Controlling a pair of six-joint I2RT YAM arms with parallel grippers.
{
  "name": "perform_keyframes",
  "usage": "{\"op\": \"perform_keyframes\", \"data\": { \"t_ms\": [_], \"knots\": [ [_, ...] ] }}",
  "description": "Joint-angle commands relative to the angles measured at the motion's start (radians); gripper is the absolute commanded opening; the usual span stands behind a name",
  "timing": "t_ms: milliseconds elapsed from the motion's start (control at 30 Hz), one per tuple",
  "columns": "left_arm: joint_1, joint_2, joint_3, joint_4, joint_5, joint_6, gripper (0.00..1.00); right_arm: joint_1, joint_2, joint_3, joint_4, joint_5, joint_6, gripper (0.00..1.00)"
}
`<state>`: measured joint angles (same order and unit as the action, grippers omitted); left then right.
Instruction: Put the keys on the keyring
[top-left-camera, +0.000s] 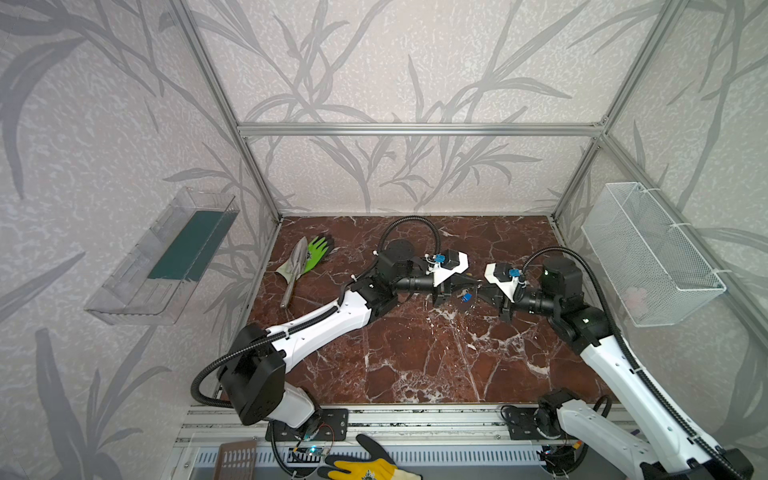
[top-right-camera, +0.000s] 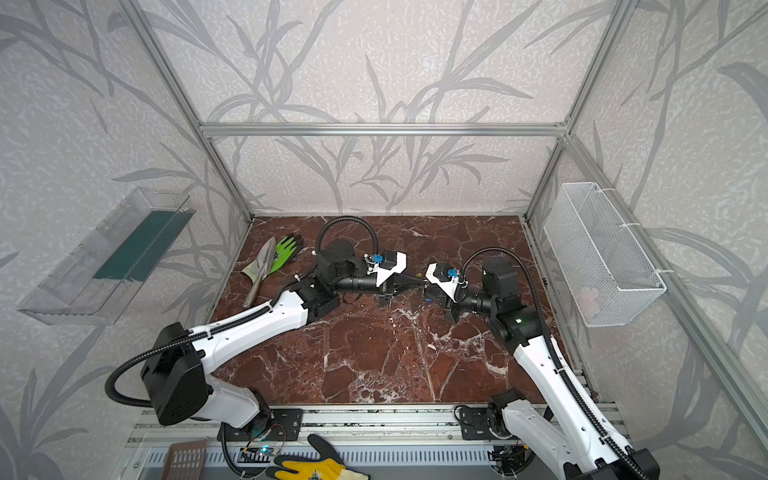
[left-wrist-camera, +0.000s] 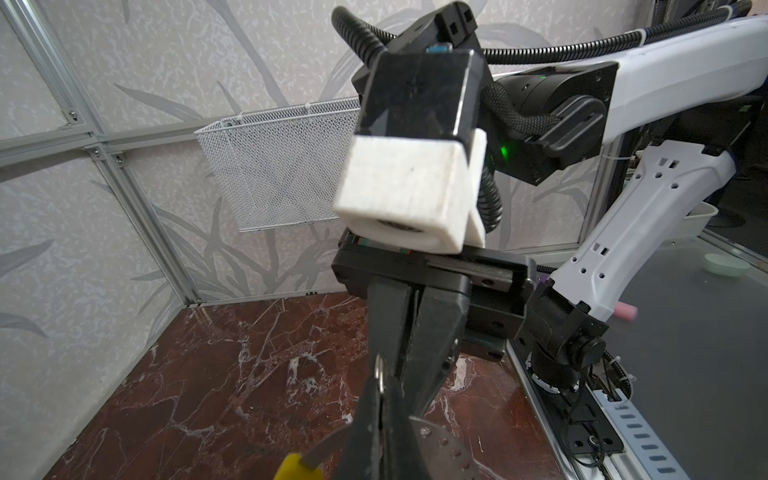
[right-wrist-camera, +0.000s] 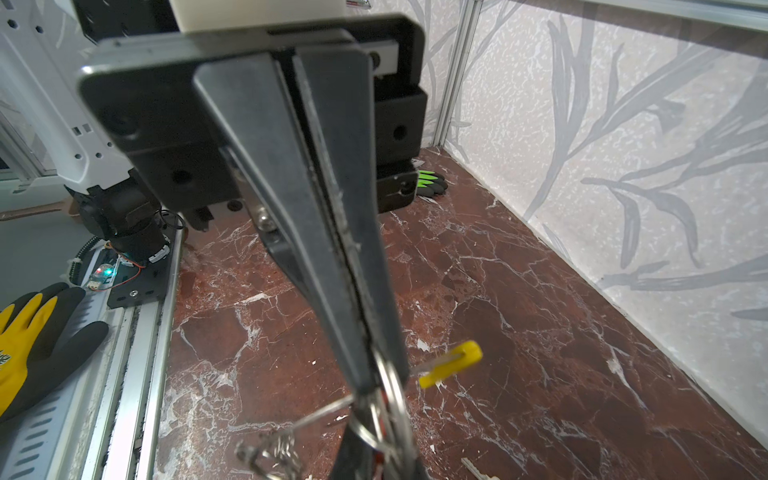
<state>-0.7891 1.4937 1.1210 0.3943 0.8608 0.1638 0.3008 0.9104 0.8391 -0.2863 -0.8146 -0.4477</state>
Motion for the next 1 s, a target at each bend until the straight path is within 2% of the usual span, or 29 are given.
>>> {"op": "perform_keyframes", "data": {
  "t_ms": [0,67,300,500,667,867,967],
  "knots": [
    [-0.003,0.003,0.002,0.110,0.043,-0.038,0.00,0.003,-0.011,0.018,-0.032,0.003,-0.020,0.15],
    [0.000,0.002,0.001,0.102,0.037,-0.033,0.00,-0.001,-0.043,0.009,-0.045,0.047,-0.036,0.27],
    [0.011,-0.010,0.000,0.059,0.023,-0.008,0.00,-0.086,-0.190,-0.053,-0.029,0.049,-0.020,0.36],
    [0.014,-0.011,0.004,0.056,0.023,-0.006,0.00,-0.106,-0.271,-0.117,0.108,-0.051,0.049,0.36],
    [0.014,-0.016,0.005,0.050,0.030,-0.001,0.00,-0.107,-0.266,-0.121,0.157,-0.048,0.071,0.36],
    [0.014,-0.026,-0.006,0.045,0.044,0.011,0.00,-0.108,-0.212,-0.125,0.295,-0.078,0.183,0.26],
    [0.014,-0.031,-0.013,0.043,0.047,0.016,0.00,-0.108,-0.200,-0.125,0.320,-0.087,0.200,0.22]
  ]
}}
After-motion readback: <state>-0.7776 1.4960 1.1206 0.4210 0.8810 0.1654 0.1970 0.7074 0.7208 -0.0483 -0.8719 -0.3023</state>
